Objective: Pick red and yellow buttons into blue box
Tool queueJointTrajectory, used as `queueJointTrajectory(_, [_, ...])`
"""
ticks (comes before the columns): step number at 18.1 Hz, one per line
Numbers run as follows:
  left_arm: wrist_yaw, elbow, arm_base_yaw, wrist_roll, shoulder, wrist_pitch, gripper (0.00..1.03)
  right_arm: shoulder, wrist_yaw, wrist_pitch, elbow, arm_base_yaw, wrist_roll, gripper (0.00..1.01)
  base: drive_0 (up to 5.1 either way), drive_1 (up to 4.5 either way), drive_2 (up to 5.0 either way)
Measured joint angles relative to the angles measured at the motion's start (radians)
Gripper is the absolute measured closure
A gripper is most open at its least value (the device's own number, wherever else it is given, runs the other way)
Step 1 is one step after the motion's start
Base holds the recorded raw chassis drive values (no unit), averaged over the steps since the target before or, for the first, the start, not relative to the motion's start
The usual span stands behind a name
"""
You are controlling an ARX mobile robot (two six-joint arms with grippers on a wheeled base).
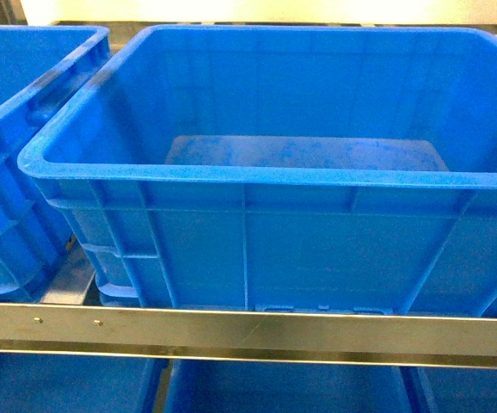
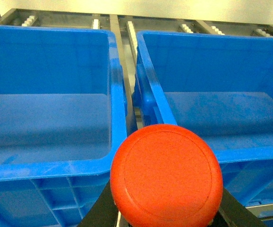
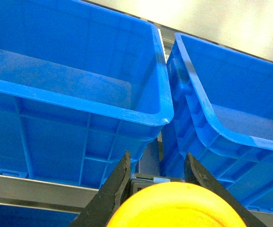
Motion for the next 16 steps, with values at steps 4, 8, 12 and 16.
queueJointTrajectory(4, [0.000,0.000,0.000,0.000,-0.002,-0.001,0.78,0.000,0.000,-0.001,0.000,0.000,0.000,0.72,0.0,1.99,-2.0])
queueJointTrajectory(8, [0.000,0.000,0.000,0.000,-0.006,0.005,0.78,-0.005,0.000,0.002,0.000,0.000,0.000,0.72,0.0,2.99,-3.0])
queueJointTrajectory(12, [0.000,0.000,0.000,0.000,0.004,-0.006,0.78,0.000,0.000,-0.001,0.000,0.000,0.000,0.72,0.0,0.00,0.0])
queueJointTrajectory(16, [0.000,0.000,0.000,0.000,-0.001,0.002,0.78,0.000,0.000,-0.001,0.000,0.000,0.000,0.72,0.0,0.00,0.0])
